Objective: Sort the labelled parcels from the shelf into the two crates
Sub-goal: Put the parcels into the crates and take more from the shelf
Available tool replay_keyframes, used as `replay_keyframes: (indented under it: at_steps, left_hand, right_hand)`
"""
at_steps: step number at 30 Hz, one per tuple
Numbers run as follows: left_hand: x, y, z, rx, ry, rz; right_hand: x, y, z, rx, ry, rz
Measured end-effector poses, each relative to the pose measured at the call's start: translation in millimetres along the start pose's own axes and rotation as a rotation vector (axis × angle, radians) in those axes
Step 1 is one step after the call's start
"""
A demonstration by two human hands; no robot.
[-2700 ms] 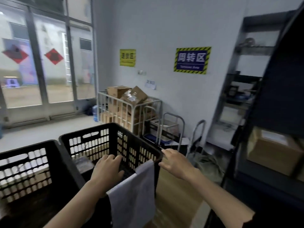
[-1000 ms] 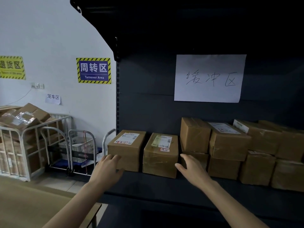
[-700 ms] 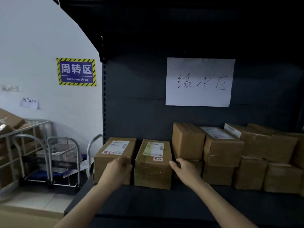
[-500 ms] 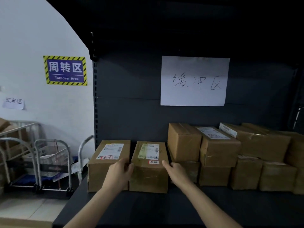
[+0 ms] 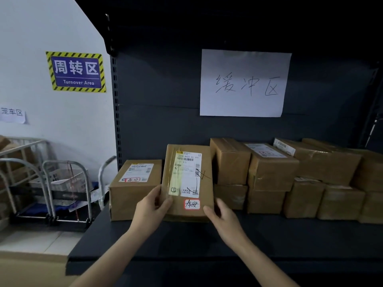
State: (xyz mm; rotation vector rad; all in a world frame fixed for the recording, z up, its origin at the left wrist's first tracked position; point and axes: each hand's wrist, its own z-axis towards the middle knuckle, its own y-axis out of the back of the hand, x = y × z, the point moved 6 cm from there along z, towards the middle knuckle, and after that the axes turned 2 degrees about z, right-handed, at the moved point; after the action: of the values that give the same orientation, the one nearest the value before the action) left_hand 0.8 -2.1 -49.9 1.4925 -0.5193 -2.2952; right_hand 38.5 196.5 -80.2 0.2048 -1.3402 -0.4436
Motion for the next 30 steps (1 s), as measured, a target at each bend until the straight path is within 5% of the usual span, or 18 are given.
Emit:
replay_keyframes:
  at_steps: [13,18,22,26,30]
  left_hand:
    - [18,-21,-28,0.036,0.055,0.075]
    - [4,-12,-37,-0.095,0.013,0.217]
    - [-24,-10,-50,-0.207,-0.168,0.452]
    - [-56,-34,-58,-0.154,-0.375,0.523]
    - [-87,-71,-57,-0.028,-0.359,0.448]
  right_hand:
    - [-16,-3,-9,0.093,0.005,-0.193]
    - [-19,16,-13,0.053,0.0,-0.284]
    - [-17,39,-18,0.02,0.013,-0.357]
    - [-16,67,-22,-0.012,0.04,-0.401]
    - [-21,104,-30,-0.062,0.037,-0.405]
